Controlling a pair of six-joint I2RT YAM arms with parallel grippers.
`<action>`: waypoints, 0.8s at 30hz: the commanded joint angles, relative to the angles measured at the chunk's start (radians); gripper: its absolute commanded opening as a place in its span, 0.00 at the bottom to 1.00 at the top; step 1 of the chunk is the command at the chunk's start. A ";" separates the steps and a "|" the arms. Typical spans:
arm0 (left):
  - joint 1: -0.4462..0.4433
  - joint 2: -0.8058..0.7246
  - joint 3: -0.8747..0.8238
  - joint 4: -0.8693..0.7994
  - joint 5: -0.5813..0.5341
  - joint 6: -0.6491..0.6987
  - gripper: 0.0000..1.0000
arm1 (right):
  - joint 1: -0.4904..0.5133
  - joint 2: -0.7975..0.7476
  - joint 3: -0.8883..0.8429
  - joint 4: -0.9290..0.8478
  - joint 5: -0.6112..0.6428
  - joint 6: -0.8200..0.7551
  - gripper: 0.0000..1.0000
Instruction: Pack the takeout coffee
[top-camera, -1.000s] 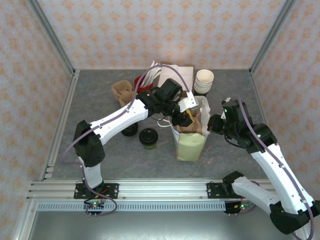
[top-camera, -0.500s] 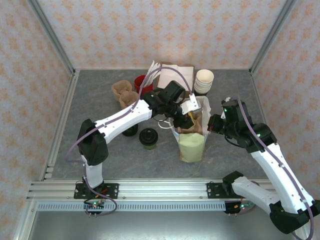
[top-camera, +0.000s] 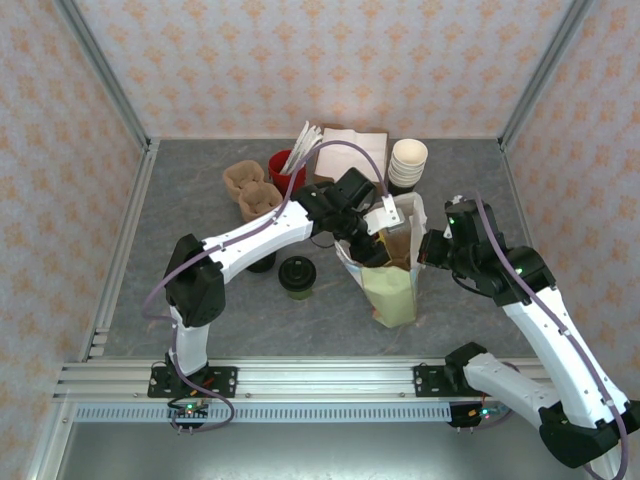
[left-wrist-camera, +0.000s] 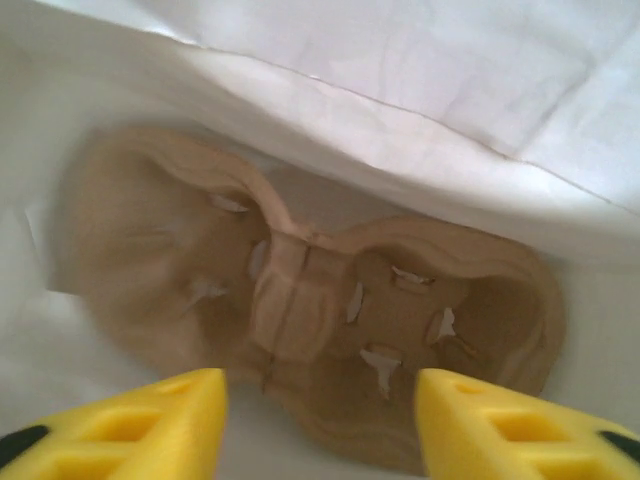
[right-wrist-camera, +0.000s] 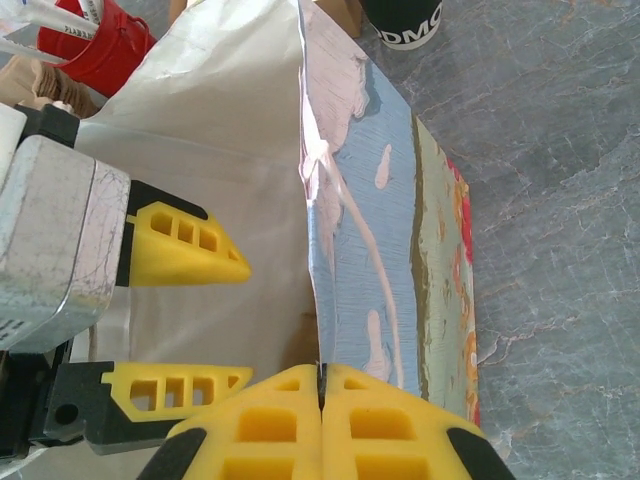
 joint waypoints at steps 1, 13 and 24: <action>-0.010 -0.062 0.046 -0.002 0.007 -0.029 0.60 | -0.002 -0.017 0.006 -0.027 -0.002 -0.013 0.00; -0.011 -0.184 0.158 -0.059 -0.066 -0.168 0.78 | -0.002 -0.054 -0.008 0.035 -0.030 -0.039 0.00; -0.007 -0.281 0.265 -0.172 -0.446 -0.497 0.78 | -0.002 -0.119 -0.054 0.178 -0.099 -0.077 0.00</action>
